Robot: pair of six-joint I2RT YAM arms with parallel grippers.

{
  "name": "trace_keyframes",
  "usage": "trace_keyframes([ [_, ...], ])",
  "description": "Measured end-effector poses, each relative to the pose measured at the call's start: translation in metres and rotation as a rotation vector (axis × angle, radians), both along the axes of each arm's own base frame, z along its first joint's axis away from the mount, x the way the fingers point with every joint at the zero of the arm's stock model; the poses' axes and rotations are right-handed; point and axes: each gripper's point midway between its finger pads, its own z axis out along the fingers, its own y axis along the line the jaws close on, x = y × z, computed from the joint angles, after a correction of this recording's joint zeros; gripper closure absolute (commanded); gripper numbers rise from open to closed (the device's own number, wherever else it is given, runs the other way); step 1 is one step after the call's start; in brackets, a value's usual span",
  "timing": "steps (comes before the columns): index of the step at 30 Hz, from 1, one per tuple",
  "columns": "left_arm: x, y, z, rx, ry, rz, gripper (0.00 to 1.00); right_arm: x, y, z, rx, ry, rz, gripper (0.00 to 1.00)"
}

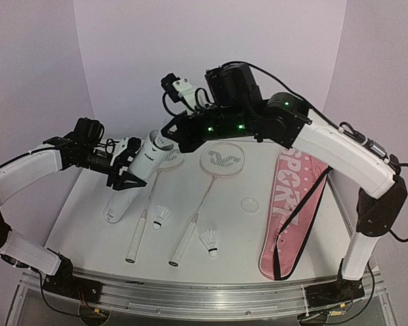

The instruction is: Pack up the badminton gear

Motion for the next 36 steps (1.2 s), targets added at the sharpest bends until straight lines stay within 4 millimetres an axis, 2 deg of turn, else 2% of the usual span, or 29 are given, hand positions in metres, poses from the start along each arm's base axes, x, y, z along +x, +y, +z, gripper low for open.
trace_keyframes([
  [4,0.000,0.000,0.000,-0.001,-0.003,0.000,0.94,0.002,0.011,-0.018,-0.034,0.002,0.012,1.00],
  [10,0.000,0.000,0.000,-0.002,-0.004,-0.001,0.94,0.005,0.015,-0.019,-0.042,-0.027,0.019,1.00],
  [14,0.000,0.000,0.001,-0.003,-0.004,-0.002,0.94,0.008,0.030,-0.024,-0.033,-0.030,0.056,1.00],
  [17,0.000,-0.001,0.001,-0.006,-0.010,-0.006,0.95,0.009,0.038,-0.038,-0.053,-0.018,0.074,0.88],
  [20,0.000,-0.001,0.001,-0.006,-0.008,-0.007,0.95,0.014,0.037,-0.039,-0.051,-0.018,0.074,0.69],
  [22,-0.001,-0.002,0.003,-0.014,-0.012,-0.016,0.95,0.017,0.036,-0.038,-0.043,-0.012,0.073,0.62],
  [29,-0.005,-0.004,0.005,-0.040,0.001,-0.036,0.95,0.020,0.034,-0.035,-0.007,0.038,0.096,0.50],
  [36,-0.007,-0.006,0.010,-0.065,0.011,-0.046,0.96,0.018,0.027,-0.023,0.031,0.076,0.120,0.45],
])
